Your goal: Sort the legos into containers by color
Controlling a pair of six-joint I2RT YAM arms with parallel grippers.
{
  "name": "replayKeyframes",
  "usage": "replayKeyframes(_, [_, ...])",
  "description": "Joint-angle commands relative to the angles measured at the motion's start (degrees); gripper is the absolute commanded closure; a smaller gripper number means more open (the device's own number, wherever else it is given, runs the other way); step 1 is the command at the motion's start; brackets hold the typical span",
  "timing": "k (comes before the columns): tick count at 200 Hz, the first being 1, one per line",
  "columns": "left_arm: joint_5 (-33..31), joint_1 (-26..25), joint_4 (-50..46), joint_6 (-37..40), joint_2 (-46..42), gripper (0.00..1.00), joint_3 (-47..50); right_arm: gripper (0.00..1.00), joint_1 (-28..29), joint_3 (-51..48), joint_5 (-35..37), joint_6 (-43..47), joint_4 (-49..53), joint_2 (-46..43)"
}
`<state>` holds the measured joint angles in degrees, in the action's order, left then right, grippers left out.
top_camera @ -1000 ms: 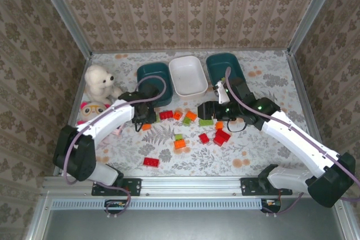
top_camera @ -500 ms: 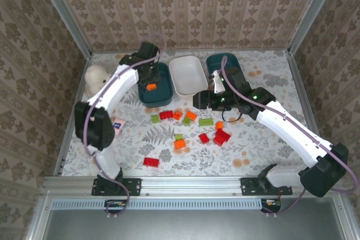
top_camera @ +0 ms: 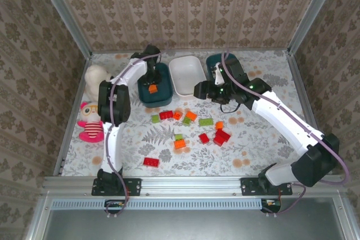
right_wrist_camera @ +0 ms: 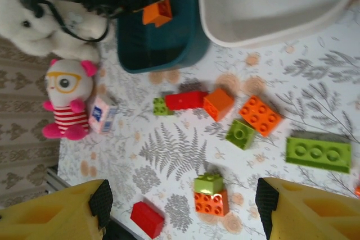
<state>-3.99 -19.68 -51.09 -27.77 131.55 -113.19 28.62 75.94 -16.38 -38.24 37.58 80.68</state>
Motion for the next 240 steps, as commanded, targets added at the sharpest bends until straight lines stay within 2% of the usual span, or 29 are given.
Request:
replayKeyframes(1, [2.9, 0.4, -1.5, 0.2, 0.2, 0.76, -2.1, 0.29, -0.8, -0.5, 2.3, -1.8, 5.5, 0.9])
replayKeyframes(36, [4.1, 0.4, -1.9, -0.2, 0.8, 0.71, -1.2, 0.30, -0.8, -2.3, 4.4, -1.3, 8.8, -0.1])
replayKeyframes(88, [4.4, 0.4, -2.1, 0.3, -2.1, 0.44, -1.0, 0.30, -0.8, -4.2, 9.9, -2.0, 16.7, -2.8])
replayKeyframes(108, [4.3, 0.2, -1.8, 0.4, -5.1, 0.37, -1.0, 0.28, -0.8, -4.7, 13.3, -5.5, 23.0, -3.4])
replayKeyframes(134, [4.3, -0.7, 0.3, 0.1, -12.1, 0.32, 1.8, 0.27, -0.2, -11.0, 11.0, -12.5, 23.5, -5.3])
replayKeyframes(158, [6.5, -1.9, 7.1, -0.3, -23.3, 0.28, 12.3, 0.27, 1.5, -18.3, 8.7, -18.6, 18.0, -6.8])
replayKeyframes(196, [16.5, -4.3, 19.3, -2.1, -44.1, 0.23, 36.0, 0.25, 4.4, -27.3, 8.7, -28.0, 7.7, -6.1])
replayKeyframes(230, [20.7, -6.1, 24.6, -4.9, -62.6, 0.21, 54.0, 0.22, 6.2, -28.6, 10.4, -32.0, 2.6, -2.7])
replayKeyframes(240, [21.3, -8.1, 25.2, -6.1, -67.6, 0.21, 58.4, 0.22, 6.3, -28.2, 10.7, -32.1, 2.3, -1.4])
